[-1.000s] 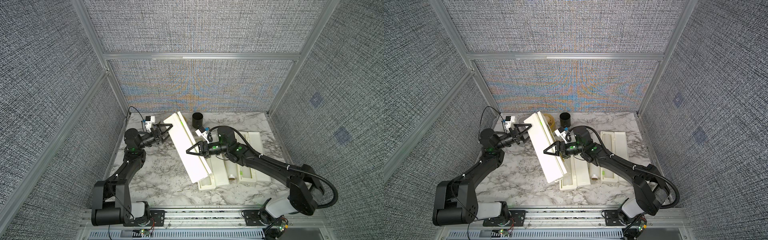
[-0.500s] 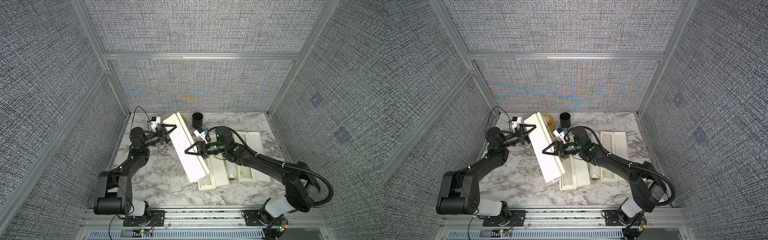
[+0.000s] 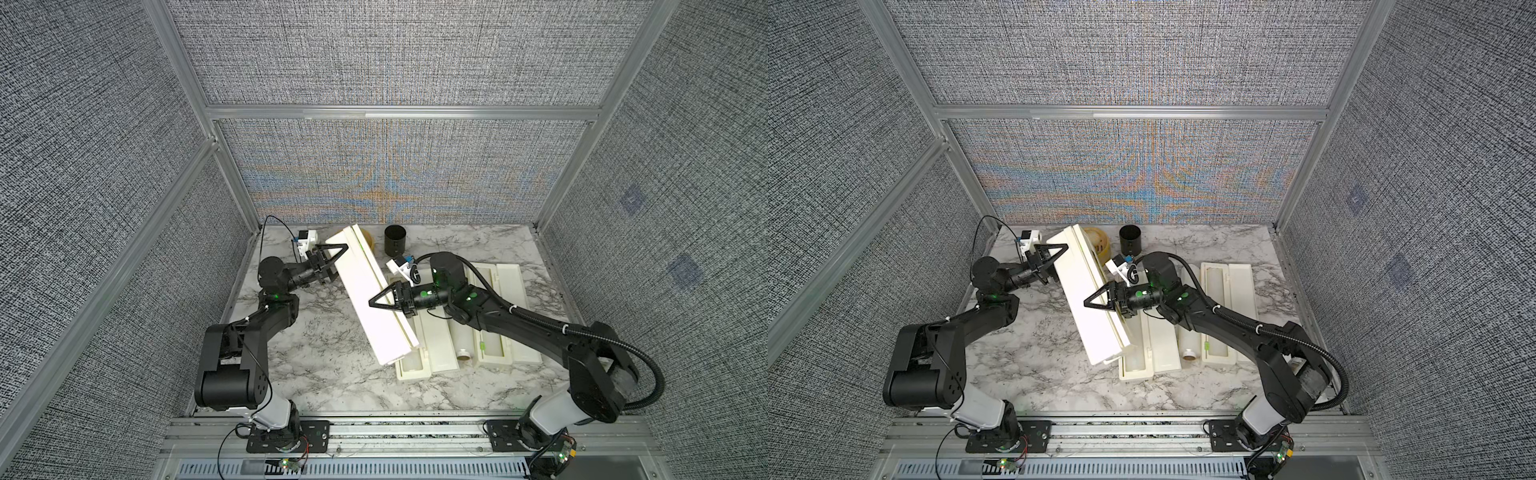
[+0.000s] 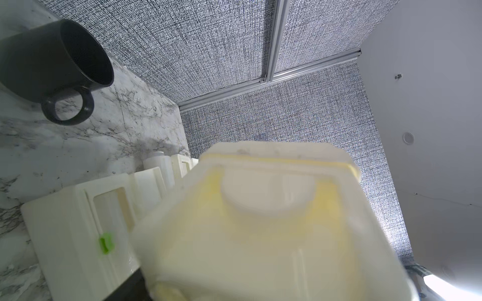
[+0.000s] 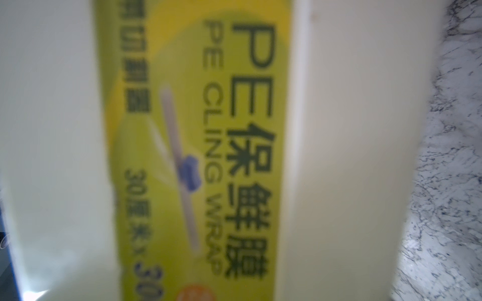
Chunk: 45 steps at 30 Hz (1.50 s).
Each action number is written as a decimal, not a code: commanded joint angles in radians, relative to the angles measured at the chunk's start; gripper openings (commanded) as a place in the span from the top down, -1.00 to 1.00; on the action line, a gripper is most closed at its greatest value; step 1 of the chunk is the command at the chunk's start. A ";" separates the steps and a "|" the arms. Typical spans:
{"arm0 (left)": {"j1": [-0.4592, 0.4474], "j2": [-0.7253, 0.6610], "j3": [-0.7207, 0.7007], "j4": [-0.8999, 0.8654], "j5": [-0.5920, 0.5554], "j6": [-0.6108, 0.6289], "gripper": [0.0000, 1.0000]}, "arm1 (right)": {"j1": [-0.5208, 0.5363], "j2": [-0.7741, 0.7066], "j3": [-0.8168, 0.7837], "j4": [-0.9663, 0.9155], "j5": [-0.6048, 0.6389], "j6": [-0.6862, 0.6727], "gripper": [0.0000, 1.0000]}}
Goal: Put plastic wrap rolls into dispensers
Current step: Open the lid of the plastic wrap cutting box.
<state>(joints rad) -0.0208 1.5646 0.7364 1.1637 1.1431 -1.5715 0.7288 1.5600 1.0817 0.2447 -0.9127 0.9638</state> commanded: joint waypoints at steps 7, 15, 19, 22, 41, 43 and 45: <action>-0.010 -0.035 -0.006 -0.057 0.032 0.066 -0.58 | 0.012 0.029 0.061 -0.084 0.019 -0.098 -0.73; -0.033 -0.074 -0.053 -0.064 0.102 0.073 -0.56 | -0.013 0.086 0.119 0.031 -0.025 -0.056 -0.90; -0.052 -0.090 -0.063 -0.064 0.112 0.078 -0.54 | -0.013 0.143 0.169 0.096 -0.054 -0.013 -0.86; -0.066 -0.098 -0.068 -0.054 0.128 0.077 -0.53 | -0.013 0.168 0.174 0.159 -0.067 0.050 -0.73; -0.068 -0.096 -0.087 -0.064 0.107 0.109 -0.83 | -0.030 0.127 0.060 0.282 -0.040 0.132 -0.46; -0.078 -0.089 -0.093 -0.015 0.109 0.078 -0.83 | -0.030 0.131 0.062 0.280 -0.040 0.134 -0.45; -0.093 -0.079 -0.097 0.061 0.119 0.027 -0.84 | -0.031 0.135 0.064 0.275 -0.040 0.129 -0.45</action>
<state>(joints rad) -0.1009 1.4765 0.6445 1.1217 1.2331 -1.5009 0.6983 1.6943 1.1332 0.4789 -0.9539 1.1122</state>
